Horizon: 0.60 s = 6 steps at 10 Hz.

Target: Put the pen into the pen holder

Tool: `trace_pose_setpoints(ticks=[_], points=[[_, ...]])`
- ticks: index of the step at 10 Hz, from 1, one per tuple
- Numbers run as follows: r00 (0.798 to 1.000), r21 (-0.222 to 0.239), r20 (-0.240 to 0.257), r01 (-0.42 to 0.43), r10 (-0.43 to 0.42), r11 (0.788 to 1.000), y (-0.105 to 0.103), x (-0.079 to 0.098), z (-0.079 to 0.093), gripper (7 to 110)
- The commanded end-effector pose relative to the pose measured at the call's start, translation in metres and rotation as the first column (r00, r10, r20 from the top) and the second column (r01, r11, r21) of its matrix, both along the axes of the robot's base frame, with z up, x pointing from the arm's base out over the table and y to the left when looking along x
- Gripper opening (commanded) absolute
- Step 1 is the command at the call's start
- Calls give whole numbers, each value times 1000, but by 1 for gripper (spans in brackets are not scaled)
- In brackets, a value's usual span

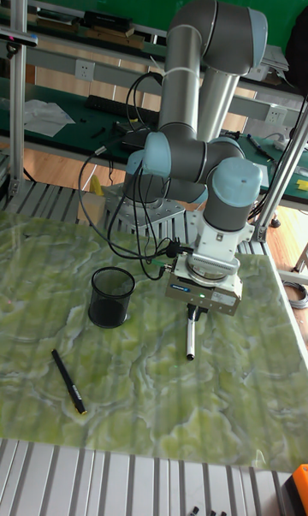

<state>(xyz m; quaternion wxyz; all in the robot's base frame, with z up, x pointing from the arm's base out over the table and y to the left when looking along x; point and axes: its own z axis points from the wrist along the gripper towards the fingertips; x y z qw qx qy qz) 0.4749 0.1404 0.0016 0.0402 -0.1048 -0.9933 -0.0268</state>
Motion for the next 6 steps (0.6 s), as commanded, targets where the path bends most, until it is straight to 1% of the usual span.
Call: trace_pose_setpoints(ticks=[1,2,3,4,5,6], points=[[998,14,30,-50,50,999,0,8,2,7],[998,22,4,-64,64,998,-2,2,1,7],[998,37,-28,-59,60,998,-1,-6,1,7],[998,41,-14,-58,59,997,1,-3,1,7],[998,42,-10,-55,56,998,3,-2,2,22],[999,41,-4,-53,54,998,3,-1,2,22]])
